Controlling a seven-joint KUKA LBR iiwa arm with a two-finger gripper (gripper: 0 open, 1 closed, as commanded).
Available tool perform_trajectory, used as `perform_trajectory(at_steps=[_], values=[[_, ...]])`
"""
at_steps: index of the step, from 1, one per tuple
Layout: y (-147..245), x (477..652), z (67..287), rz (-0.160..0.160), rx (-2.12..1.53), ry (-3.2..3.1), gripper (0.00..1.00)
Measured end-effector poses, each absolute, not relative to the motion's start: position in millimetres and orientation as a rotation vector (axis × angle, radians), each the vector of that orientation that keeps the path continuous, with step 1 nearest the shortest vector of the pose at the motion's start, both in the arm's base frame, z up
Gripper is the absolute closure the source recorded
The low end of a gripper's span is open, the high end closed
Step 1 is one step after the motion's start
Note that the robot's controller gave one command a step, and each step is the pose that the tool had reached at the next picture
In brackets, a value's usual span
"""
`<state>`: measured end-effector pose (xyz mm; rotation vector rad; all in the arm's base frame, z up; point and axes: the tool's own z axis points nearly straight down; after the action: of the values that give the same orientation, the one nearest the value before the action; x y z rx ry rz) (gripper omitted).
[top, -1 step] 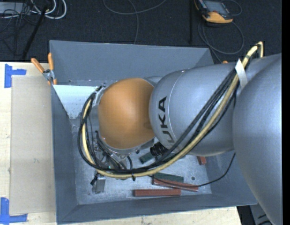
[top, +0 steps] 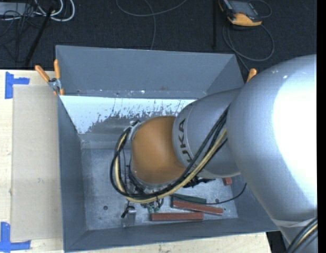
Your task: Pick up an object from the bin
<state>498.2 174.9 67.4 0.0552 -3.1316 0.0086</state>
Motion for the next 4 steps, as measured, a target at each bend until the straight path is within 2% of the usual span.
perform_trajectory(at_steps=[1,2,3,4], values=[[136.1,572.9,167.5,-0.002,0.104,-3.152,0.00],[166.3,582.6,232.8,-0.002,0.434,-3.118,0.00],[106.4,566.9,158.6,0.004,0.400,-3.107,0.00],[5.2,578.4,139.0,0.004,0.603,-3.081,0.00]])
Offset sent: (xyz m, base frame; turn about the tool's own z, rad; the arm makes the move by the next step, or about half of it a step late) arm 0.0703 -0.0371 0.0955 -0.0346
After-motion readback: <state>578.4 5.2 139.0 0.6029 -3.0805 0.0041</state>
